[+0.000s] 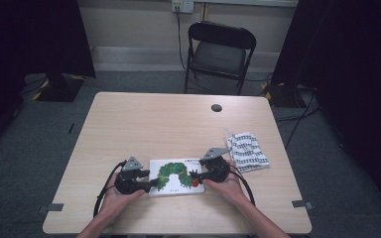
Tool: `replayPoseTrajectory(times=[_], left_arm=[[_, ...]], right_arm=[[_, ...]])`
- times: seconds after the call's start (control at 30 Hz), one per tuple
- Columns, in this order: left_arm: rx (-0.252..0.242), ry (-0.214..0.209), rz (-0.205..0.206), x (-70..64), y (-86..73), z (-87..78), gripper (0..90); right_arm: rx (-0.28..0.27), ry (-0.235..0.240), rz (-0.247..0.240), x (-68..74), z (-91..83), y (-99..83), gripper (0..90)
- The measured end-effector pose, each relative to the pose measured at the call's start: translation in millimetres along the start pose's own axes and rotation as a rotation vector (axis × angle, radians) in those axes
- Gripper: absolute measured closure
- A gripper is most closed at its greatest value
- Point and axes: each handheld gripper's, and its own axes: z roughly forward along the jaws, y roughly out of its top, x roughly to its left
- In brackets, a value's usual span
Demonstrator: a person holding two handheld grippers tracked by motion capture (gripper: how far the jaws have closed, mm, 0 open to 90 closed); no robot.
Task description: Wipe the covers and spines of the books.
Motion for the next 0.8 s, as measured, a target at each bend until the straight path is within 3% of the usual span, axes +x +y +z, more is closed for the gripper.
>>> replayPoseTrajectory(times=[0.37,0.8], left_arm=[[0.026,-0.012,0.010,-6.2,-2.8,-5.2,46.8],[0.040,-0.058,0.012,-13.5,-6.4,-7.7,46.9]], right_arm=[[-0.008,0.025,0.034,-7.0,2.8,0.1,35.2],[-0.004,0.049,0.031,-20.3,10.8,9.0,39.8]])
